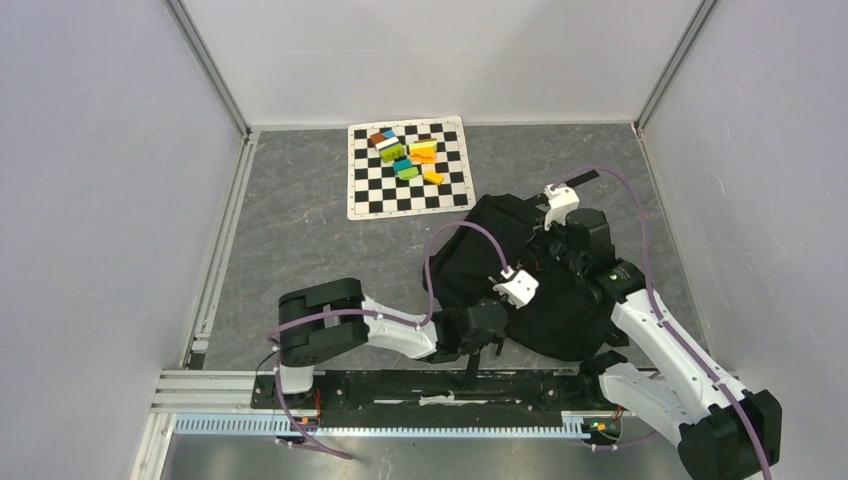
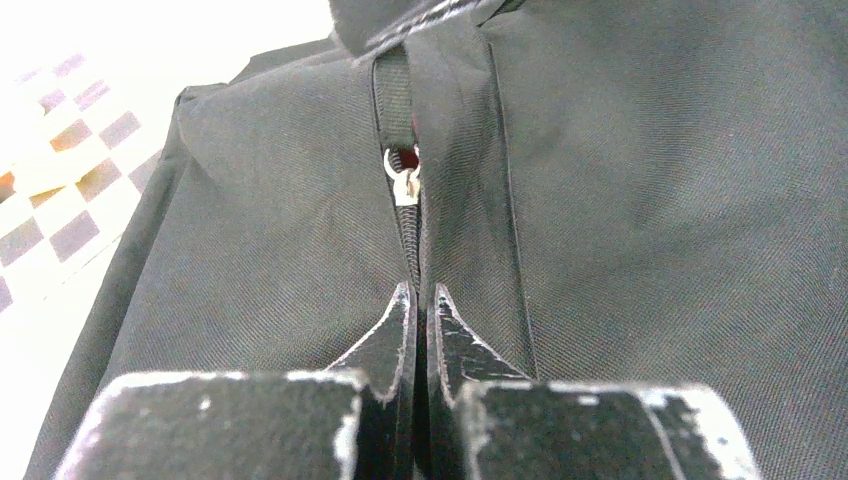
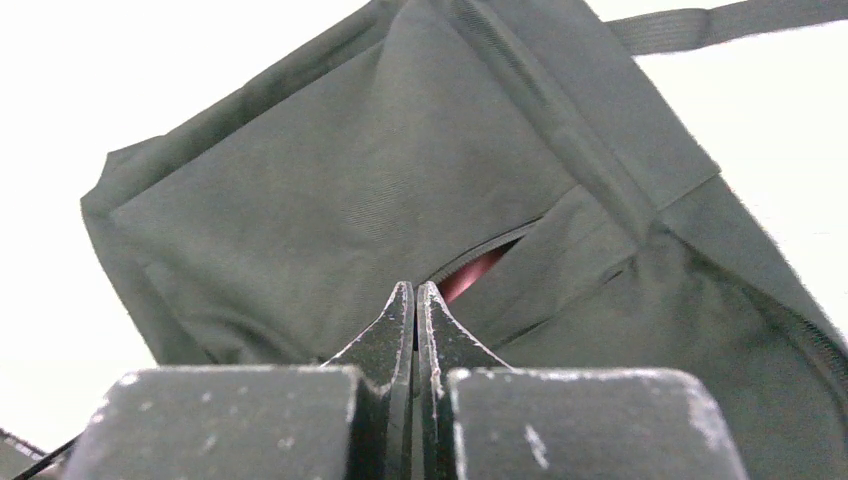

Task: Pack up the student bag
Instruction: Zip the student bag at the center of the board.

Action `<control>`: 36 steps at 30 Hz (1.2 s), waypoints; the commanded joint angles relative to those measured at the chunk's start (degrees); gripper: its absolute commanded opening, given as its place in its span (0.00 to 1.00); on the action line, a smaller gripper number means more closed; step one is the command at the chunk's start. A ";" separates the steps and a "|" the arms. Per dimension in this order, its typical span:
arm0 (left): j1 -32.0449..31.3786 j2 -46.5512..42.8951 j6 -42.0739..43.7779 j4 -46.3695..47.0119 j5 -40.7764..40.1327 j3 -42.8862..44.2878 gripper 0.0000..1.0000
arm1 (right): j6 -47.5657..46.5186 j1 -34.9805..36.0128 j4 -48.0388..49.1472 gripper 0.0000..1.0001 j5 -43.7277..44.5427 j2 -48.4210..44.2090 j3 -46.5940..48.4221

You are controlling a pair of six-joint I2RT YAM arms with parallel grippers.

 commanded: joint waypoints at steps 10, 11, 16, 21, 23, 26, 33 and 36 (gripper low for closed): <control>-0.49 -10.49 -6.31 -2.32 3.74 -10.74 0.02 | -1.82 -0.36 10.55 0.00 19.75 0.34 1.38; -0.49 -11.22 -6.97 -2.82 4.04 -11.20 0.02 | -2.11 -0.36 11.21 0.00 20.39 0.93 1.36; -0.54 -15.47 -10.52 -6.18 5.38 -13.88 0.02 | -3.01 -0.36 13.47 0.00 23.01 4.01 1.19; -0.47 -19.11 -12.73 -9.38 6.11 -16.15 0.02 | -3.11 -0.38 13.71 0.00 26.19 7.97 0.77; -0.43 -20.39 -13.31 -10.42 7.16 -17.12 0.02 | -3.18 -0.36 14.09 0.00 26.47 9.07 0.49; -0.49 -22.09 -14.07 -11.19 8.58 -18.98 0.02 | -3.02 -0.36 14.92 0.00 26.16 10.05 0.32; -0.37 -26.71 -17.28 -13.39 10.09 -22.96 0.02 | -3.34 -0.34 17.50 0.00 26.20 15.19 -1.83; -0.25 -27.49 -18.62 -15.03 12.70 -22.79 0.02 | -2.55 -0.36 17.99 0.00 25.08 16.22 -2.86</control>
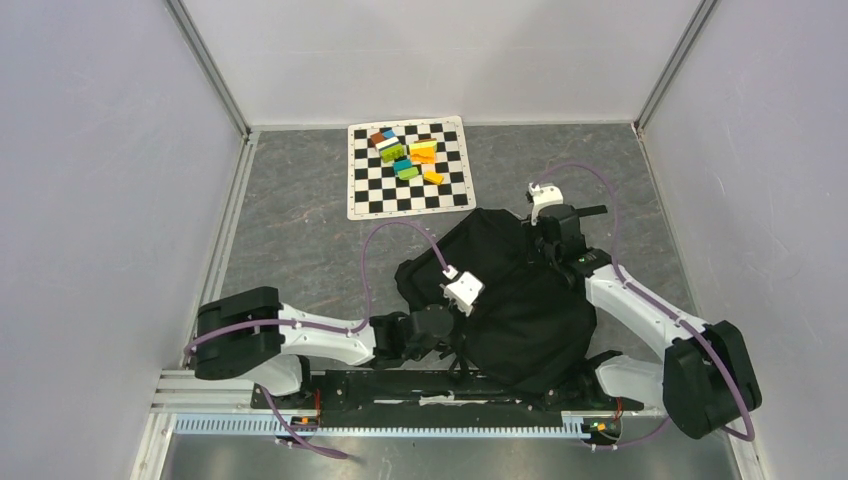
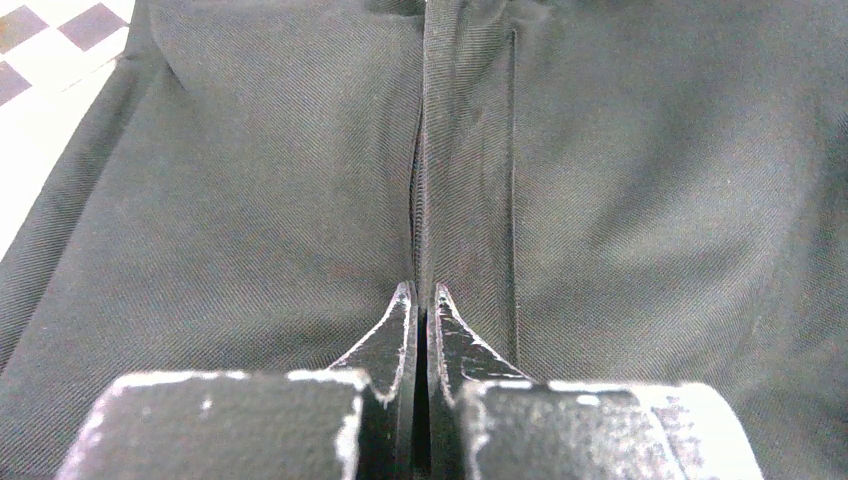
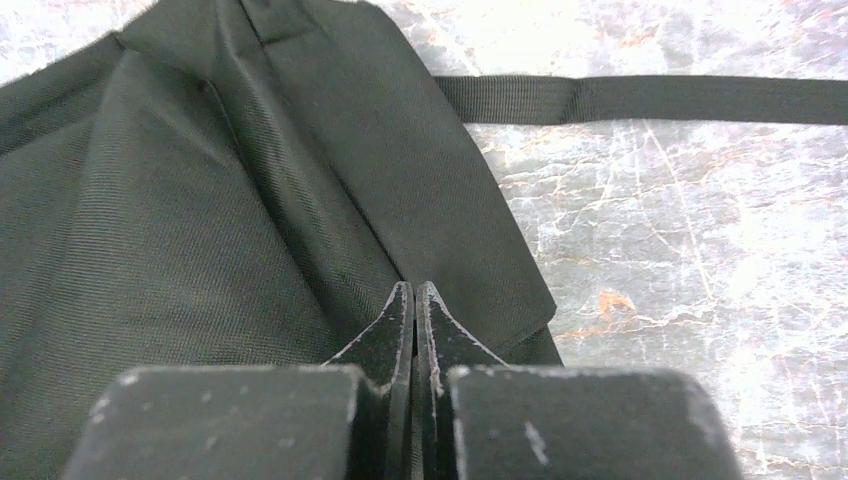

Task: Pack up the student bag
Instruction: Zip the student bag at the center of the board.

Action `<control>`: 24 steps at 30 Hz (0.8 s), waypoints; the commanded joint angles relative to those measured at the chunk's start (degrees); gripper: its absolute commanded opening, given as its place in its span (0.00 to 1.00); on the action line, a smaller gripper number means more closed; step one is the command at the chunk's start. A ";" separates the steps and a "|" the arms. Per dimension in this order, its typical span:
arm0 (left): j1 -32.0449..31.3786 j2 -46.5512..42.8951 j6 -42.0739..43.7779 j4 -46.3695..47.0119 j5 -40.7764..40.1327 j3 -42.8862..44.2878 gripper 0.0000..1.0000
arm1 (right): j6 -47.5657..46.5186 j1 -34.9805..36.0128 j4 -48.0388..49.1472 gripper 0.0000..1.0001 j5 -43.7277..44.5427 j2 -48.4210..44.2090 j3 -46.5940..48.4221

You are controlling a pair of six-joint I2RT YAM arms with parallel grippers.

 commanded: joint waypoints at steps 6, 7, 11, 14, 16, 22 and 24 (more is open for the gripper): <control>0.65 -1.64 -7.47 -9.80 4.03 0.53 0.02 | -1.91 -1.89 8.51 0.00 6.53 1.84 0.83; 1.57 -1.24 -8.58 -10.51 4.61 0.98 0.02 | -2.20 -1.89 8.67 0.00 6.21 2.11 1.43; 5.50 0.71 -13.66 -10.63 7.72 2.02 0.02 | -3.28 -1.94 8.99 0.00 5.72 4.79 4.51; 7.21 1.93 -15.10 -9.11 7.88 3.05 0.02 | -3.77 -1.89 10.18 0.00 5.09 7.57 6.82; 8.62 3.37 -15.68 -8.44 8.14 4.49 0.02 | -3.97 -1.96 10.99 0.00 4.71 10.12 8.58; 13.77 7.20 -15.76 -7.20 9.22 8.82 0.02 | -5.08 -1.89 11.77 0.00 3.69 17.71 15.58; 15.00 8.10 -14.91 -7.65 10.06 10.56 0.02 | -5.52 -1.93 11.14 0.00 3.27 19.71 18.36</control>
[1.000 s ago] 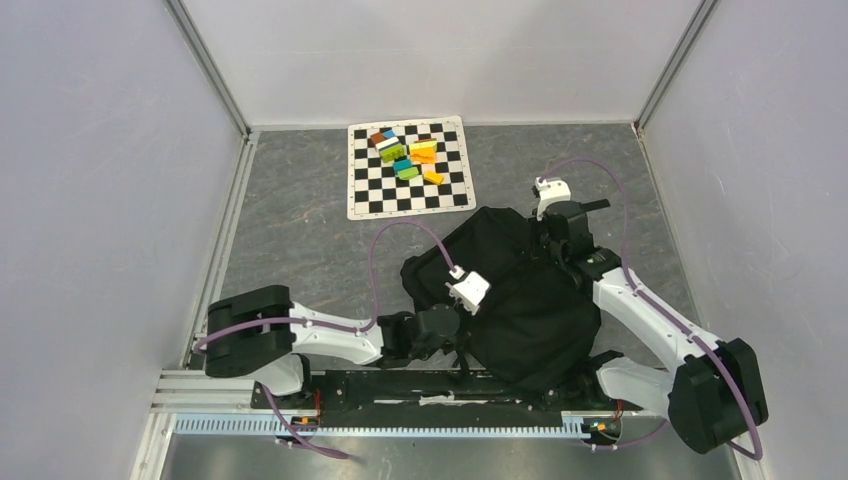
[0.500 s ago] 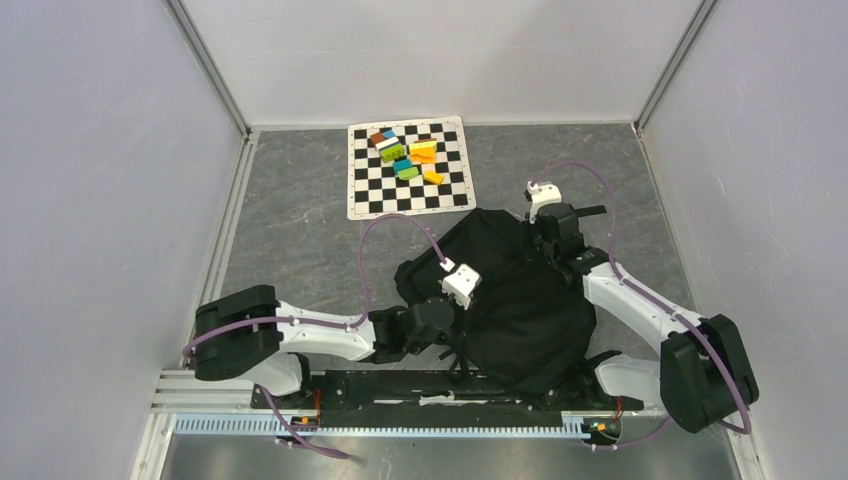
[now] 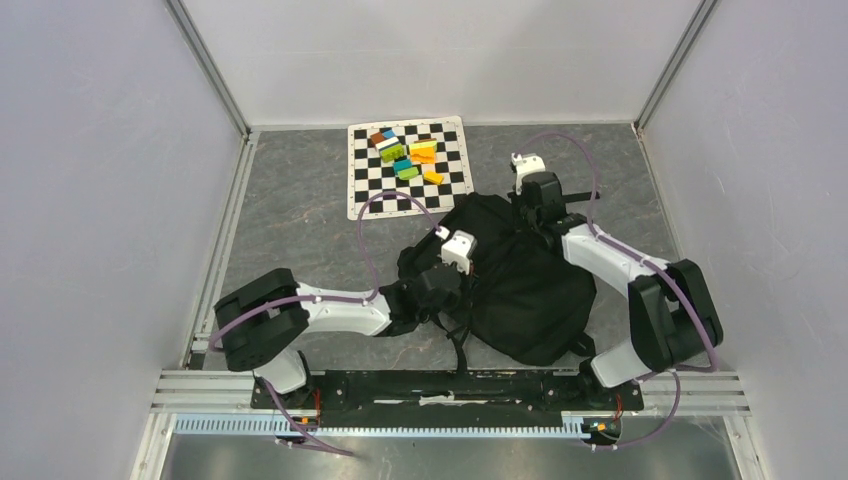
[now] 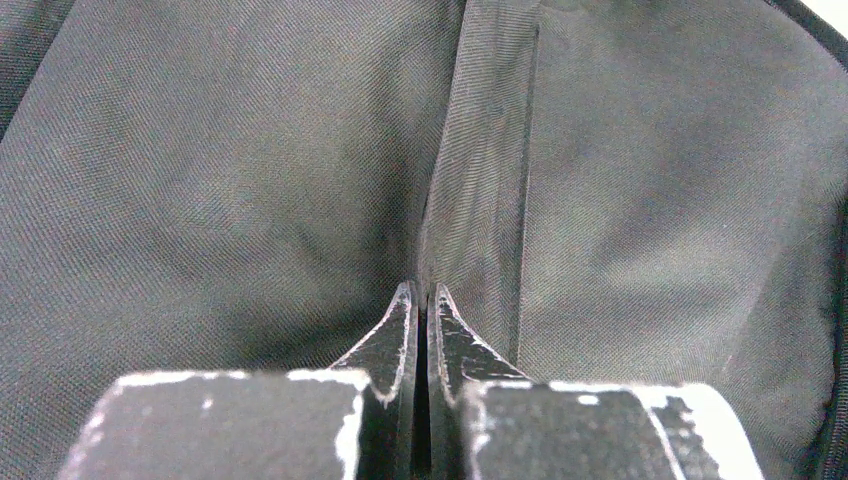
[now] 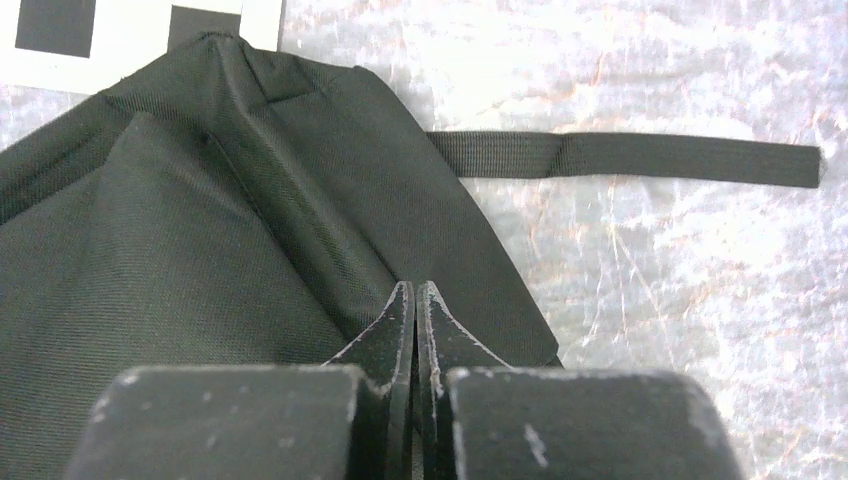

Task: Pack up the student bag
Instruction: Zip the student bag at the center of the board, then reset both arms

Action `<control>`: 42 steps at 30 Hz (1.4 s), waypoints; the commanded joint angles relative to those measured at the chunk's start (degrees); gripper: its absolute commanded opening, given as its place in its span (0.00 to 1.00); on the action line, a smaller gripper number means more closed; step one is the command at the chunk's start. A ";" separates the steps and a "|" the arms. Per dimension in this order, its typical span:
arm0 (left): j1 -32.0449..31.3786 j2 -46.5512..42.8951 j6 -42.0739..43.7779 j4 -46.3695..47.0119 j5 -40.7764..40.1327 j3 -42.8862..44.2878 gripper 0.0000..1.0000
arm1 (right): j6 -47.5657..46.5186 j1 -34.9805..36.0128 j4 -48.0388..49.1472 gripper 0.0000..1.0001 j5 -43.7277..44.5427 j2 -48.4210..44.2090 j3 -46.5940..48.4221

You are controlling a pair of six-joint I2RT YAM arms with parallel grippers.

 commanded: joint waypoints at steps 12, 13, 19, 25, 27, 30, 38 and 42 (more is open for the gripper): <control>8.65 -6.34 0.22 -13.64 3.92 5.77 1.00 | -6.48 -1.68 -2.36 0.98 -1.91 -0.50 10.82; 9.55 -7.69 0.06 -15.30 4.75 5.70 1.00 | -6.74 -2.21 -3.28 0.98 -2.47 -1.77 10.66; 20.13 -16.28 -2.61 -32.28 11.87 8.70 1.00 | -5.99 -8.42 -9.38 0.98 -4.50 -9.61 8.59; 36.79 -24.25 -3.32 -50.51 17.97 15.64 1.00 | -6.40 -9.93 -11.20 0.98 4.56 -23.15 3.79; 41.91 -27.68 -1.62 -56.46 18.28 18.52 1.00 | -5.93 -9.98 -10.33 0.98 7.20 -27.76 1.49; 45.40 -31.51 2.23 -64.42 10.85 23.86 1.00 | -5.74 -9.94 -7.49 0.98 8.70 -34.29 -2.63; 45.43 -46.01 9.85 -59.71 0.63 16.65 1.00 | -6.21 -9.95 3.71 0.98 10.33 -48.80 -16.35; 45.45 -50.63 9.40 -57.55 -0.21 11.22 1.00 | -6.10 -9.93 4.33 0.98 9.92 -51.11 -18.95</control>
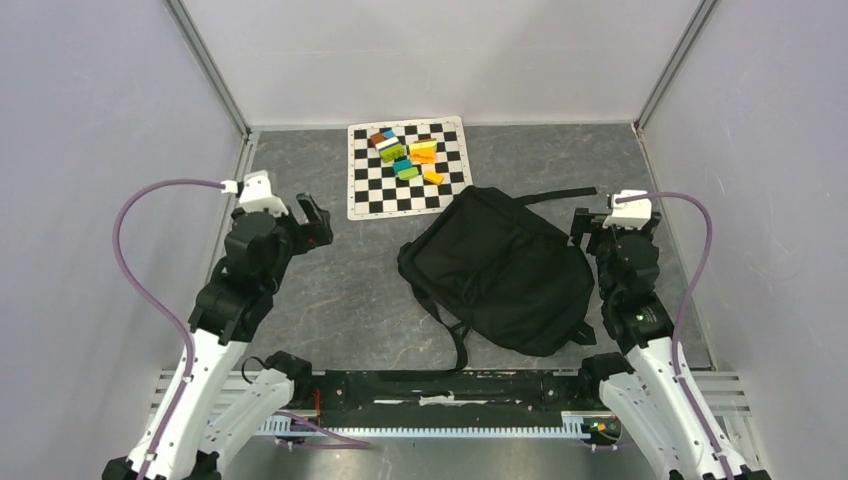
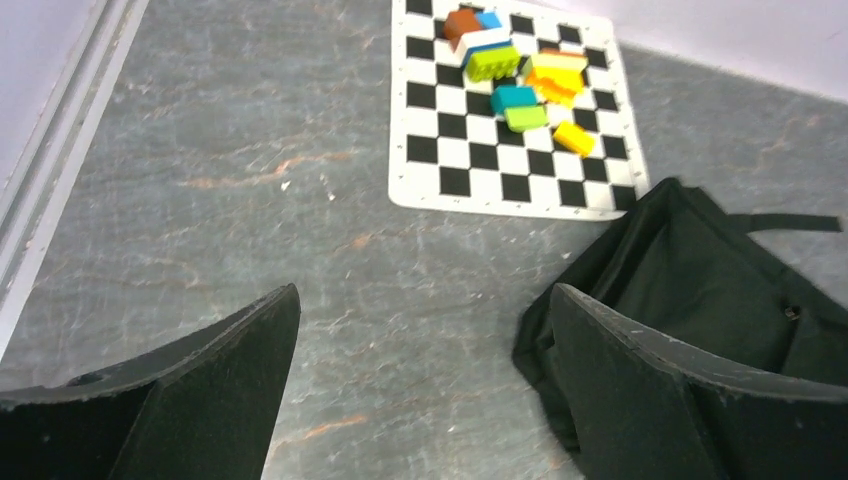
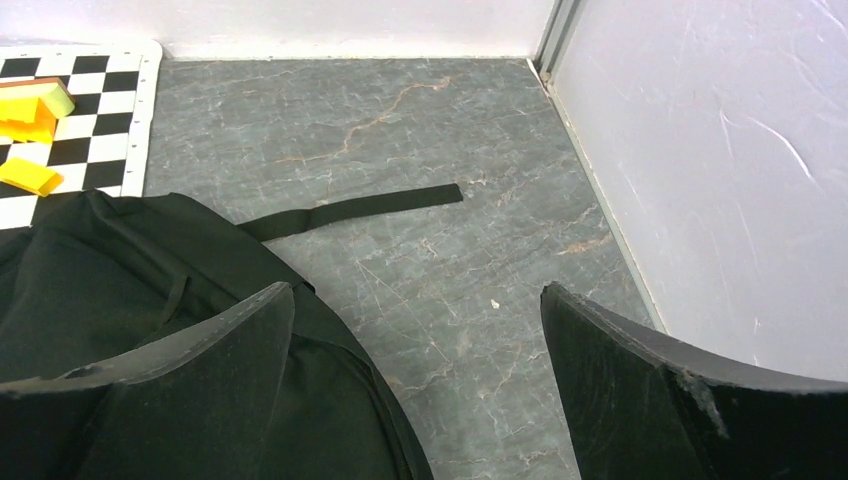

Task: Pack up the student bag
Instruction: Reset both arms

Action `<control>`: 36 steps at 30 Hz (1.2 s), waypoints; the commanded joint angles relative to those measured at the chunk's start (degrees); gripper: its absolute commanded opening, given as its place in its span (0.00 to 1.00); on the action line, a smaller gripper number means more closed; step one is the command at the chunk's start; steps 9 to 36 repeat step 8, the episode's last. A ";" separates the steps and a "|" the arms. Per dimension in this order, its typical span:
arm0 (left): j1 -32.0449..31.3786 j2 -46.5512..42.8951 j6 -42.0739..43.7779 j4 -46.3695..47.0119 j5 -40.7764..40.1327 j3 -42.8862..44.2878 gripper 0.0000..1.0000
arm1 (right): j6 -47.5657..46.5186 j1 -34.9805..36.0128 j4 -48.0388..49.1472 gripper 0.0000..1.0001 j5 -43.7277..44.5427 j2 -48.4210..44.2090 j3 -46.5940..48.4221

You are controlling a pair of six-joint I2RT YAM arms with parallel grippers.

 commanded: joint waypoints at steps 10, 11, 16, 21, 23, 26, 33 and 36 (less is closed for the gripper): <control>0.02 -3.93 3.89 2.47 -4.76 -6.79 1.00 | -1.27 -0.06 3.95 0.98 0.76 -1.89 -0.58; 0.02 -3.93 3.89 2.47 -4.76 -6.79 1.00 | -1.27 -0.06 3.95 0.98 0.76 -1.89 -0.58; 0.02 -3.93 3.89 2.47 -4.76 -6.79 1.00 | -1.27 -0.06 3.95 0.98 0.76 -1.89 -0.58; 0.02 -3.93 3.89 2.47 -4.76 -6.79 1.00 | -1.27 -0.06 3.95 0.98 0.76 -1.89 -0.58; 0.02 -3.93 3.89 2.47 -4.76 -6.79 1.00 | -1.27 -0.06 3.95 0.98 0.76 -1.89 -0.58; 0.02 -3.93 3.89 2.47 -4.76 -6.79 1.00 | -1.27 -0.06 3.95 0.98 0.76 -1.89 -0.58; 0.02 -3.93 3.89 2.47 -4.76 -6.79 1.00 | -1.27 -0.06 3.95 0.98 0.76 -1.89 -0.58; 0.02 -3.93 3.89 2.47 -4.76 -6.79 1.00 | -1.27 -0.06 3.95 0.98 0.76 -1.89 -0.58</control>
